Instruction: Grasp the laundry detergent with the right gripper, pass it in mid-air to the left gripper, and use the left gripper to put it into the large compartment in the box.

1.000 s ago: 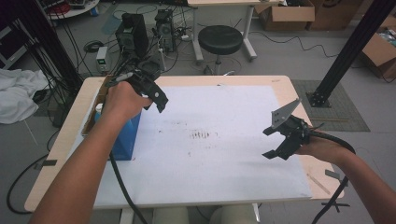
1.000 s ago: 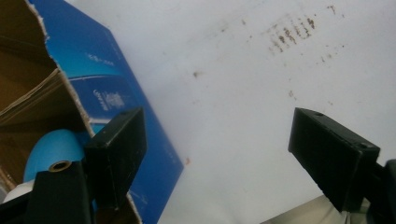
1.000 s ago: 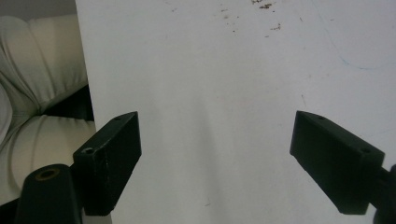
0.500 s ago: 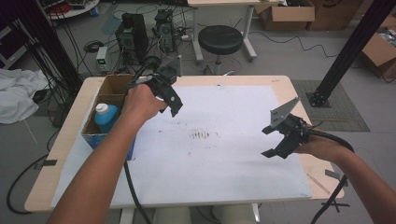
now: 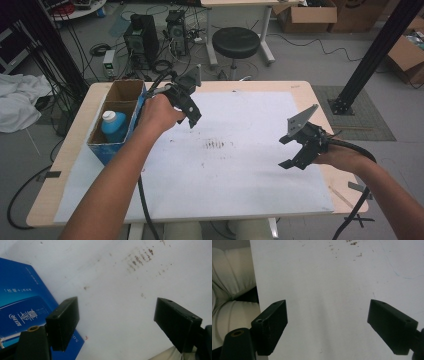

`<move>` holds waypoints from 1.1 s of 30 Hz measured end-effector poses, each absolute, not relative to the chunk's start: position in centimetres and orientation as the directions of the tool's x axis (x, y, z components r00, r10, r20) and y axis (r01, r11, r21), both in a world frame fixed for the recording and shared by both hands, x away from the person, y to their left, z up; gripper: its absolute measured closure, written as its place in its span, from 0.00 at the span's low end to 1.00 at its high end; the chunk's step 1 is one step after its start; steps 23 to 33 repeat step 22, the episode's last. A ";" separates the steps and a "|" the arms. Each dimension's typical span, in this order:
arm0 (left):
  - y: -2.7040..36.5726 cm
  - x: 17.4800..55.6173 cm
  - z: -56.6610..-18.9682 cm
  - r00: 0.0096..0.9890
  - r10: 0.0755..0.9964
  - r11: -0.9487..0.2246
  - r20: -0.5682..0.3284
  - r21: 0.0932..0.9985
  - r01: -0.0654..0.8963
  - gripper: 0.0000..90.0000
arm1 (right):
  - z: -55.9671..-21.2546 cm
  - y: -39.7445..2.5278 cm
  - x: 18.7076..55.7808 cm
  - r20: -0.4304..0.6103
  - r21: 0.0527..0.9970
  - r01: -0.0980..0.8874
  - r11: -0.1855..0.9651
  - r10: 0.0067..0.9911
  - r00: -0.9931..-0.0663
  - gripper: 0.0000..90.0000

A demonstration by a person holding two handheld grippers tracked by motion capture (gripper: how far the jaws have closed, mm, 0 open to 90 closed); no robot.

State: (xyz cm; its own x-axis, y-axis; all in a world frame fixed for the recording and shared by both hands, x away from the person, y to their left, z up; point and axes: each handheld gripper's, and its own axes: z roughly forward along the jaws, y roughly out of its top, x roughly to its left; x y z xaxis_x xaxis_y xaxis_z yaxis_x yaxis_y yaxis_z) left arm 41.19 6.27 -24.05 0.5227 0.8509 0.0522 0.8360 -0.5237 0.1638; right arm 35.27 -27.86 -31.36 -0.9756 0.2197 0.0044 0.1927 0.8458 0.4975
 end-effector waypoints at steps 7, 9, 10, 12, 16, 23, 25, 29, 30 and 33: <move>6.4 41.3 -24.1 0.523 0.851 -0.523 0.050 0.161 0.837 0.24 | -31.5 -27.8 35.4 0.009 0.496 0.199 0.845 0.225 -0.974 0.18; 6.4 41.3 -24.1 0.520 0.853 -0.520 0.048 0.162 0.839 0.24 | -31.5 -27.8 35.4 0.008 0.497 0.194 0.846 0.219 -0.976 0.18; 6.4 41.3 -24.1 0.521 0.852 -0.522 0.049 0.161 0.838 0.24 | -31.5 -27.7 35.5 0.008 0.497 0.192 0.846 0.217 -0.976 0.18; 6.5 41.3 -24.1 0.518 0.854 -0.518 0.049 0.162 0.840 0.24 | -31.5 -27.6 35.5 0.011 0.495 0.193 0.847 0.216 -0.976 0.18; 6.7 41.3 -24.1 0.516 0.855 -0.517 0.048 0.160 0.841 0.24 | -31.6 -27.5 35.5 0.008 0.494 0.188 0.849 0.212 -0.977 0.18; 6.7 41.3 -24.1 0.512 0.858 -0.512 0.045 0.168 0.842 0.24 | -31.6 -27.5 35.5 0.012 0.495 0.193 0.847 0.215 -0.977 0.18; 6.7 41.3 -24.1 0.512 0.858 -0.512 0.045 0.168 0.842 0.24 | -31.6 -27.5 35.5 0.012 0.495 0.193 0.847 0.215 -0.977 0.18; 6.7 41.3 -24.1 0.512 0.858 -0.512 0.045 0.168 0.842 0.24 | -31.6 -27.5 35.5 0.012 0.495 0.193 0.847 0.215 -0.977 0.18; 6.7 41.3 -24.1 0.512 0.858 -0.512 0.045 0.168 0.842 0.24 | -31.6 -27.5 35.5 0.012 0.495 0.193 0.847 0.215 -0.977 0.18; 6.7 41.3 -24.1 0.512 0.858 -0.512 0.045 0.168 0.842 0.24 | -31.6 -27.5 35.5 0.012 0.495 0.193 0.847 0.215 -0.977 0.18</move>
